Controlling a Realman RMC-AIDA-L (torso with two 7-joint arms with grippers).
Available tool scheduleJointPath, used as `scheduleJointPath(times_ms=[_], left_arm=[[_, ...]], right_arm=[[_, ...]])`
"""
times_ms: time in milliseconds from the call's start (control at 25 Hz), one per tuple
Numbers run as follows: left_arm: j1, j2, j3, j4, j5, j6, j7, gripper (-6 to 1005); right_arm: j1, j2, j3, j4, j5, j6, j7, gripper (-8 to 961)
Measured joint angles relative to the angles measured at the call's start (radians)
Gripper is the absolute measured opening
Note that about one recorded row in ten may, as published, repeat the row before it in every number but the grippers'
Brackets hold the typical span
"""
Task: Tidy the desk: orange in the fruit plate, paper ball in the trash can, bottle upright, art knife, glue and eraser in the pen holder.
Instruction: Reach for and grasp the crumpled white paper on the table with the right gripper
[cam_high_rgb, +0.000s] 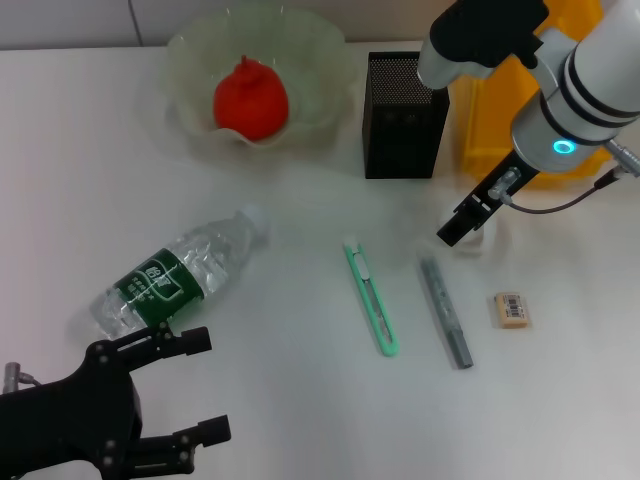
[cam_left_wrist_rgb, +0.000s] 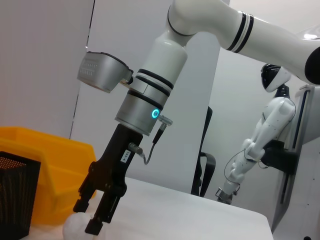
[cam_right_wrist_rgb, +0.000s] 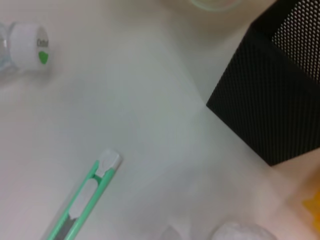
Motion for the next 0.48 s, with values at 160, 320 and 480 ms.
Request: scheduleJointPath(times_ms=[160, 320, 480], left_arm=[[-0.001, -0.005, 0.0, 0.0, 0.0, -0.006, -0.001, 862], [-0.001, -0.006, 0.0, 0.0, 0.0, -0.007, -0.005, 862], [-0.001, -0.009, 0.0, 0.0, 0.0, -0.007, -0.008, 862]], right_arm=[[0.002, 0.0, -0.024, 0.029, 0.001, 0.046, 0.004, 778], [0.005, 0.001, -0.026, 0.049, 0.001, 0.058, 0.004, 777], [0.008, 0.001, -0.027, 0.071, 0.002, 0.073, 0.005, 756]])
